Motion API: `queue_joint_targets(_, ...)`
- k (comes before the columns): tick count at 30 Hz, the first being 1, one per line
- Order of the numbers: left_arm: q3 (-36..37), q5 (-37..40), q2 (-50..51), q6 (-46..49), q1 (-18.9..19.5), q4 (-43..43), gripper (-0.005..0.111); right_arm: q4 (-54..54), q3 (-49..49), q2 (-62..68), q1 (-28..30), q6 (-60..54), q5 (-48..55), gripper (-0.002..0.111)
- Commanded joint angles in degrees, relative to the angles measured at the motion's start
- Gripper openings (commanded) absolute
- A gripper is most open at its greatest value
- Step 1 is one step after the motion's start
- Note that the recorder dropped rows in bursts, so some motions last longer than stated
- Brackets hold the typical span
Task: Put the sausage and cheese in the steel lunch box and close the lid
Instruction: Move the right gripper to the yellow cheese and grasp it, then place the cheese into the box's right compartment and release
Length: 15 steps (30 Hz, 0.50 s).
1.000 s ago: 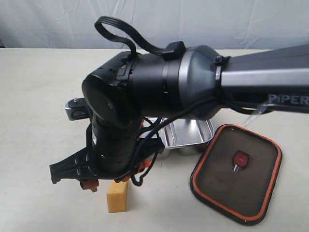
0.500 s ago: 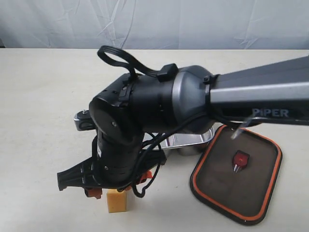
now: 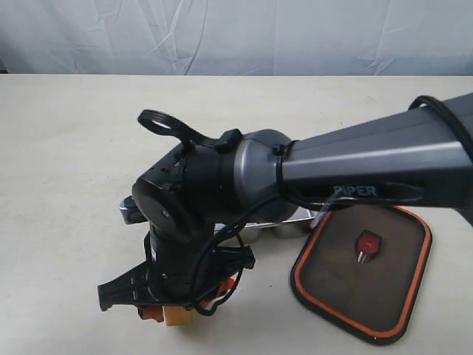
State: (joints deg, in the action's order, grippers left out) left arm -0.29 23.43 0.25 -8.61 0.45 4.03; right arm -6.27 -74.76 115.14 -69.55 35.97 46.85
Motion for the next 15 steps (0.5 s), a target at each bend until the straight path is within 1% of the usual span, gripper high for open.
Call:
queue_joint_targets(1, 0.24, -0.95, -0.25, 0.08, 0.01, 0.11, 0.000, 0.16, 0.23, 0.60, -0.18, -0.03, -0.41, 0.051)
queue_joint_targets(2, 0.24, -0.95, -0.25, 0.08, 0.01, 0.11, 0.000, 0.16, 0.23, 0.60, -0.18, -0.03, -0.41, 0.048)
queue_joint_targets(3, 0.24, -0.95, -0.25, 0.08, 0.01, 0.11, 0.000, 0.16, 0.23, 0.60, -0.18, -0.03, -0.41, 0.041)
queue_joint_targets(5, 0.24, -0.95, -0.25, 0.08, 0.01, 0.11, 0.000, 0.16, 0.23, 0.60, -0.18, -0.03, -0.41, 0.025)
queue_joint_targets(7, 0.24, -0.95, -0.25, 0.08, 0.01, 0.11, 0.000, 0.16, 0.23, 0.60, -0.18, -0.03, -0.80, 0.003)
queue_joint_targets(8, 0.24, -0.95, -0.25, 0.08, 0.01, 0.11, 0.000, 0.16, 0.23, 0.60, -0.18, -0.03, -1.02, 0.000)
queue_joint_targets(15, 0.24, -0.95, -0.25, 0.08, 0.01, 0.11, 0.000, 0.16, 0.12, -1.57, -0.80, -1.55, -0.89, 0.000)
